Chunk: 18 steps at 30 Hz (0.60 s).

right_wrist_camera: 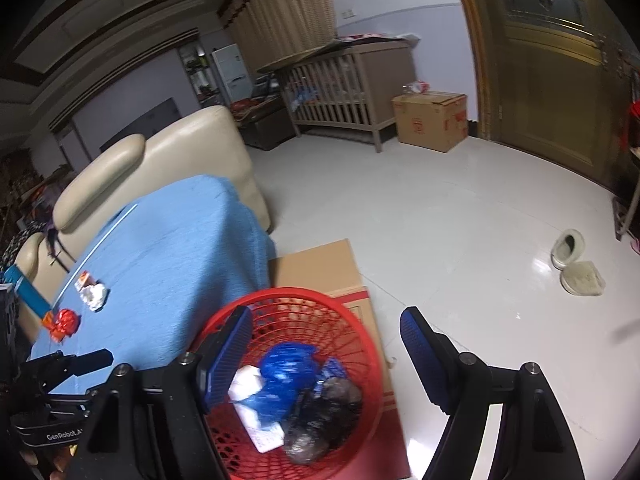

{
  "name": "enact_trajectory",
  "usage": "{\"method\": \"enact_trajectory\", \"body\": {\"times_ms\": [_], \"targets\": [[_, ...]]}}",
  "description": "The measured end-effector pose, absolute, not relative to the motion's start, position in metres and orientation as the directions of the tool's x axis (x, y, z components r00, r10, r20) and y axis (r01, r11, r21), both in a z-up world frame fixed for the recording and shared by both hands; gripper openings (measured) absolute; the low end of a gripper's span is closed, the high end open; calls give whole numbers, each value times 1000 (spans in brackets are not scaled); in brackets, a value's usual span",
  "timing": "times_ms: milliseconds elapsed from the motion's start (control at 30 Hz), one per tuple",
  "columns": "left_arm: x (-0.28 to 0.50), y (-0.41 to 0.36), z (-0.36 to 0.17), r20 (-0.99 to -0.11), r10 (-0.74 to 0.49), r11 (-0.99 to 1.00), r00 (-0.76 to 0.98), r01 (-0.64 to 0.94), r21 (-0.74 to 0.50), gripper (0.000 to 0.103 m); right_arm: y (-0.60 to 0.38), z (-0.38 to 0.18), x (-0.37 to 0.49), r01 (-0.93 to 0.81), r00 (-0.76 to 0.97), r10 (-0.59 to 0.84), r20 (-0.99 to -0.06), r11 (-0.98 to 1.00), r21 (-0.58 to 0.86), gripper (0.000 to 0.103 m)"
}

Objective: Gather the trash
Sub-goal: 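Move both tools back over the remaining trash on the table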

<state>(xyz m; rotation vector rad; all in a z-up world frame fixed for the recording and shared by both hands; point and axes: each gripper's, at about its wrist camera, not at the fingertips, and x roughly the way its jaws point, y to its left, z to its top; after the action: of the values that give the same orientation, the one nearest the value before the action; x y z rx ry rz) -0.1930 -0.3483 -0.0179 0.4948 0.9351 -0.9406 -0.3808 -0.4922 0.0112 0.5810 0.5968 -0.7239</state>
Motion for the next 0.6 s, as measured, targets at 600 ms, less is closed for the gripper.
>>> {"method": "enact_trajectory", "body": {"times_ms": [600], "targets": [[-89,-197,-11,-823,-361,843,439,531,-87,73,-419,17,-282,559,678,-271,-683,794,239,79]]}}
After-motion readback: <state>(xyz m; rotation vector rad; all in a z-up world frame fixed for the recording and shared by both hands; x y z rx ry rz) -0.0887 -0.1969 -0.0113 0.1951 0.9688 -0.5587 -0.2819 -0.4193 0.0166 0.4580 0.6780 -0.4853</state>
